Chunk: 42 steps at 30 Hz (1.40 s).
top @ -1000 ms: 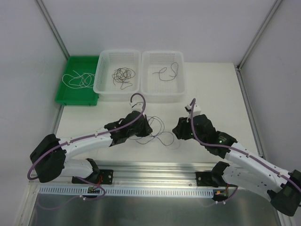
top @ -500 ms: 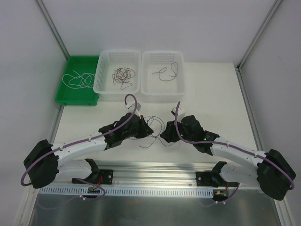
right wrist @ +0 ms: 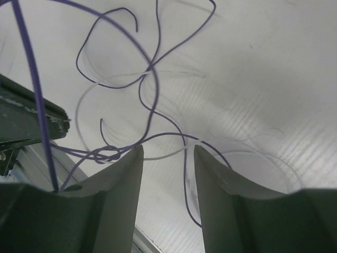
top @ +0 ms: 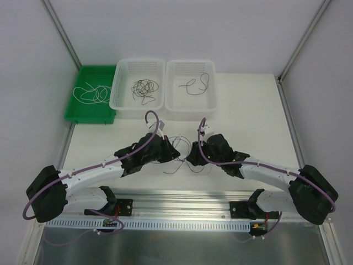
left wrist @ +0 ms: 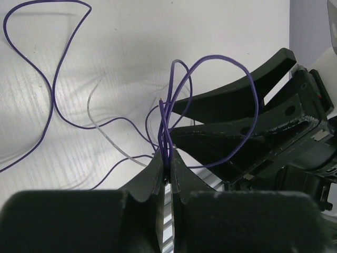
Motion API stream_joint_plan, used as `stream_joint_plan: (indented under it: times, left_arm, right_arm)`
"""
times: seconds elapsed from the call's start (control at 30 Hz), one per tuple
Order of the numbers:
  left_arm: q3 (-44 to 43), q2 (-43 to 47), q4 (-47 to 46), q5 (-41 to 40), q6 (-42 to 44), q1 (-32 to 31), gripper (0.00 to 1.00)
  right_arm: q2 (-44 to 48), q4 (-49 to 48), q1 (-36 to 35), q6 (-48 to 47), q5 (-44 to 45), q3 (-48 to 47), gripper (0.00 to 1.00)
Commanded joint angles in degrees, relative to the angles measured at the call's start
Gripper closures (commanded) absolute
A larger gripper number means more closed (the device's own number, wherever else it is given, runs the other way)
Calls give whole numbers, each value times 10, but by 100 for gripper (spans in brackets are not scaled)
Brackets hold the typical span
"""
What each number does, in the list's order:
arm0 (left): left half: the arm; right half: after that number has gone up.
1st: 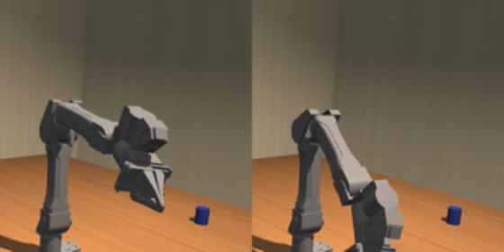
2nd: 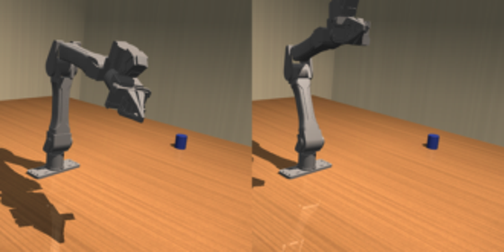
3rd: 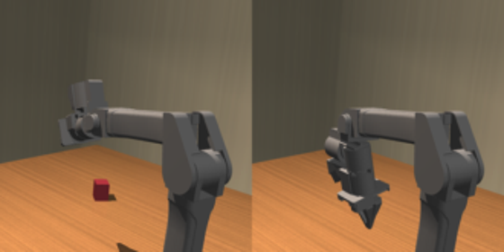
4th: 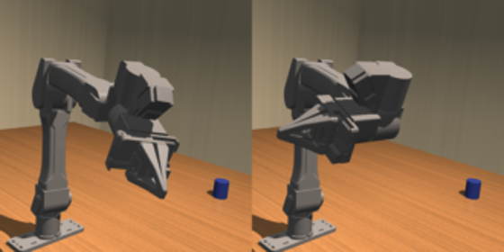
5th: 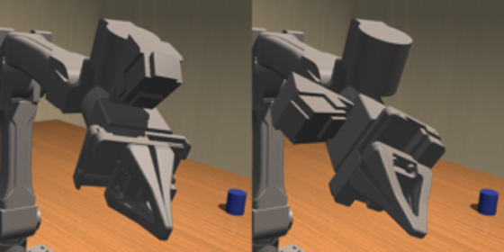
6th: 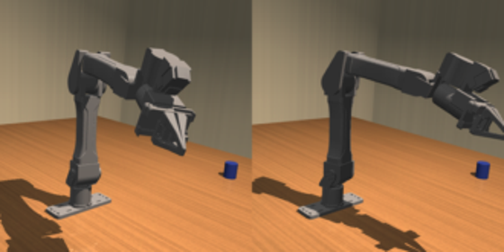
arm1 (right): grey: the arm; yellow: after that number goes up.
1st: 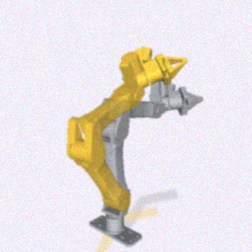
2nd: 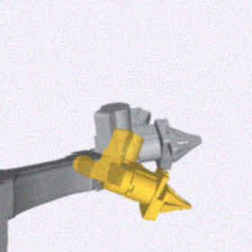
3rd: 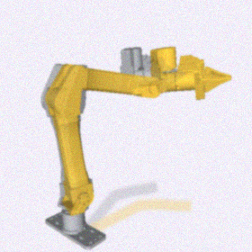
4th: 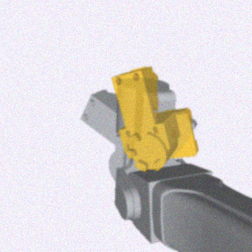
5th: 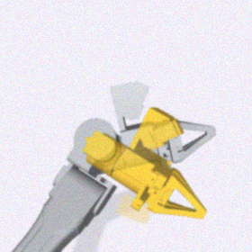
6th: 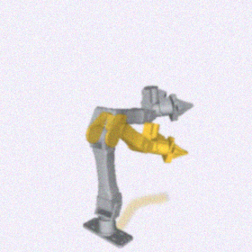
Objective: Untangle the cables
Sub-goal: Untie the cable.
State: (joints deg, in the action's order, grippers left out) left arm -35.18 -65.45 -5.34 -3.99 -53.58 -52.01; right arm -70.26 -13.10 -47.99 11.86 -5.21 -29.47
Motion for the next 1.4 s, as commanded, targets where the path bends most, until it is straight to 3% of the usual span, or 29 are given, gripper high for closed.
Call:
stream_joint_plan:
  times: [0.0,0.53,0.8,0.9,1.07,1.37]
  left_arm:
    - [9,13,-21,2,-6,7,100]
    - [29,-12,-27,-15,-2,7,100]
    - [52,-16,-27,-40,5,7,100]
    - [65,-4,-20,-61,7,9,100]
    - [78,21,7,-80,23,25,100]
    - [89,98,72,-118,56,65,100]
  right_arm:
    - [-10,24,-2,25,48,-29,53]
    - [-156,69,-17,67,127,-83,52]
    - [-182,188,-43,51,217,-131,57]
    - [-170,243,-42,48,264,-134,66]
    - [-143,291,-43,45,304,-119,98]
    - [-112,340,-41,62,333,-89,99]
